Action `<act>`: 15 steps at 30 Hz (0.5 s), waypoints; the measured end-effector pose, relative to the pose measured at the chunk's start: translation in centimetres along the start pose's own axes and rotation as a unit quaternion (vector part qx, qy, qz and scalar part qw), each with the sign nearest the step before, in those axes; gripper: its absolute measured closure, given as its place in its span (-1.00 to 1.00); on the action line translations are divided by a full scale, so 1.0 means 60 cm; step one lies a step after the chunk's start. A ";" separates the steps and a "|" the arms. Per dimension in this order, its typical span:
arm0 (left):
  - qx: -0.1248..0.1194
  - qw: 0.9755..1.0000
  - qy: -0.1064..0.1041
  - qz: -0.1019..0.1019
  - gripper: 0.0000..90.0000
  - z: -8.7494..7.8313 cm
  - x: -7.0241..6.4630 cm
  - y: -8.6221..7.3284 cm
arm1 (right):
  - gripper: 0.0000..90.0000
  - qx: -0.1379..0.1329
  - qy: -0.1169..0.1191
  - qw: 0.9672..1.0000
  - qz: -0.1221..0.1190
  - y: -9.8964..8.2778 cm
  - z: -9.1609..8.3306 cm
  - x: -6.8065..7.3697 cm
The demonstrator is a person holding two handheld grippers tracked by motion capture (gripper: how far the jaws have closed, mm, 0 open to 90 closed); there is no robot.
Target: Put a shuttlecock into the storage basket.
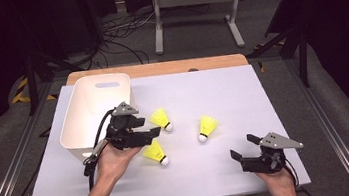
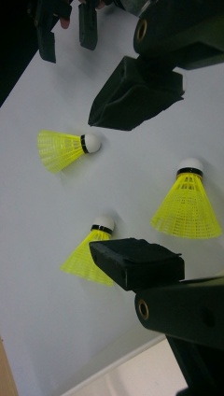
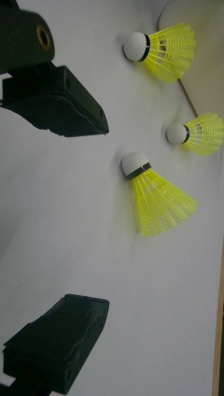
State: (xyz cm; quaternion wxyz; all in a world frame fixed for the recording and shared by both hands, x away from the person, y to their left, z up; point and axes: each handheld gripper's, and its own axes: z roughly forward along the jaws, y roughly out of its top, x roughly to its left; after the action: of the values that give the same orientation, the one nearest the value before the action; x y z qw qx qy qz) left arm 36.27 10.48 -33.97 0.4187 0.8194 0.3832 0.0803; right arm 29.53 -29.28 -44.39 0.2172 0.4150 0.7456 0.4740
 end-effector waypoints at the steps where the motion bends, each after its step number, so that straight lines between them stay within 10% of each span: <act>1: 0.004 1.000 0.003 0.002 -0.22 0.001 -0.001 0.000 | -0.67 0.002 0.004 1.000 0.000 0.002 0.003 0.002; 15: 0.012 1.000 0.004 -0.006 -0.19 0.004 -0.001 0.001 | -0.53 0.050 0.069 0.996 -0.018 0.042 0.065 0.060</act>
State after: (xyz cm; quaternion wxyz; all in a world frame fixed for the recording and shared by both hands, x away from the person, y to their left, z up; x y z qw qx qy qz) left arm 36.38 10.27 -34.10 0.4077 0.8215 0.3912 0.0767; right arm 31.35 -23.70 -43.68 0.1530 0.3784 0.7886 0.4598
